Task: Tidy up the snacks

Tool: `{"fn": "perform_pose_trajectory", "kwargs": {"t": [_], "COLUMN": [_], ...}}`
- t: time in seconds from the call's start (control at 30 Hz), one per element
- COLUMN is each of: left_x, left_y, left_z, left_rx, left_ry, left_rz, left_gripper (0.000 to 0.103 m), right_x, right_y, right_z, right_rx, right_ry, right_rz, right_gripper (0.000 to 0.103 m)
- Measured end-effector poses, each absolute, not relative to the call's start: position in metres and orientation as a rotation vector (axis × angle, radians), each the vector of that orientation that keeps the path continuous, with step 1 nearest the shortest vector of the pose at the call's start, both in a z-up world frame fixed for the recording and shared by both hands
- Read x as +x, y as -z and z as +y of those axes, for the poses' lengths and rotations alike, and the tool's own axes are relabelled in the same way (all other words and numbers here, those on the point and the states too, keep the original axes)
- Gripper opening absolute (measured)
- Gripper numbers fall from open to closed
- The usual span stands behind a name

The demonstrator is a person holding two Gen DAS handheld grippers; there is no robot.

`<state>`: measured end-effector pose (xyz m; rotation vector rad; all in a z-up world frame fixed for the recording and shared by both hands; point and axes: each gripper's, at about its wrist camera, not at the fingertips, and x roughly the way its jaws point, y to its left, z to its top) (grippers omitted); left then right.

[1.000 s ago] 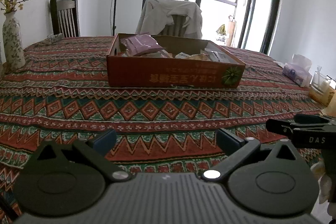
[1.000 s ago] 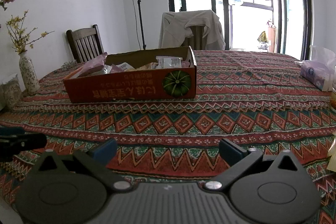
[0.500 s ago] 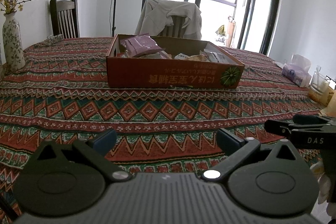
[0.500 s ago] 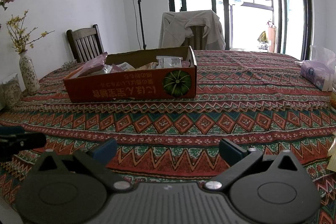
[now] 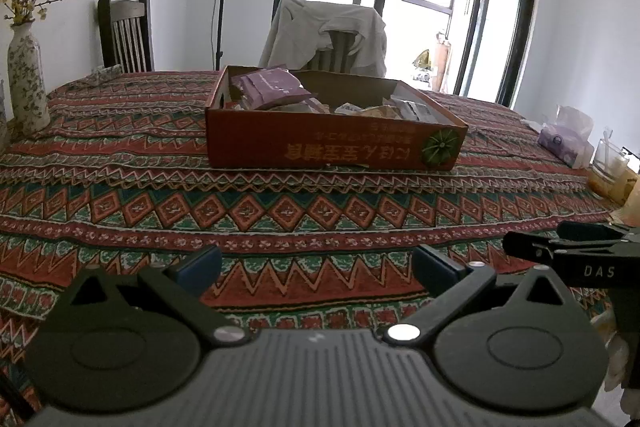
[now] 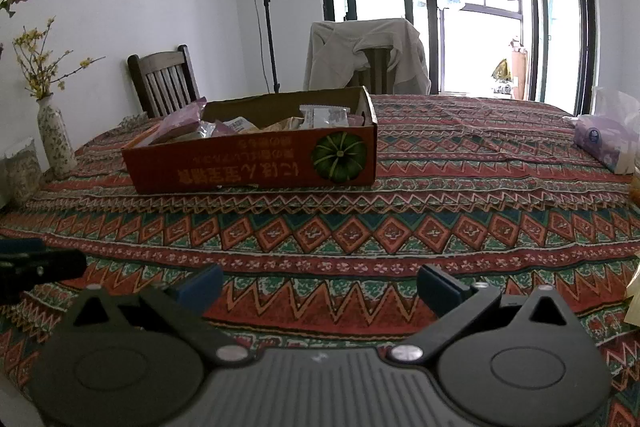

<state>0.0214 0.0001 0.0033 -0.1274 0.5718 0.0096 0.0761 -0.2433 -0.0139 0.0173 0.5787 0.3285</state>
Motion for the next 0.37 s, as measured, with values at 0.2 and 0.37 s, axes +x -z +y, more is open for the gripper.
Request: {"fn": "perform_pose_trajectory", "kwargs": {"t": [0.2,0.37], "left_x": [0.0192,0.0186], "left_y": [-0.0027,-0.003], "left_z": [0.0017,0.0016], "left_rx": [-0.133,-0.133], "left_ry": [-0.009,-0.012], "left_rz": [0.569,0.567], "left_gripper": [0.103,0.103], "right_x": [0.0747,0.0739], "right_y": [0.0159,0.0169], "right_z": [-0.2415,-0.24], "right_rx": [0.016,0.013], "right_ry": [-0.333,-0.337], "right_rz": [0.581,0.584], "right_gripper": [0.103,0.103]}}
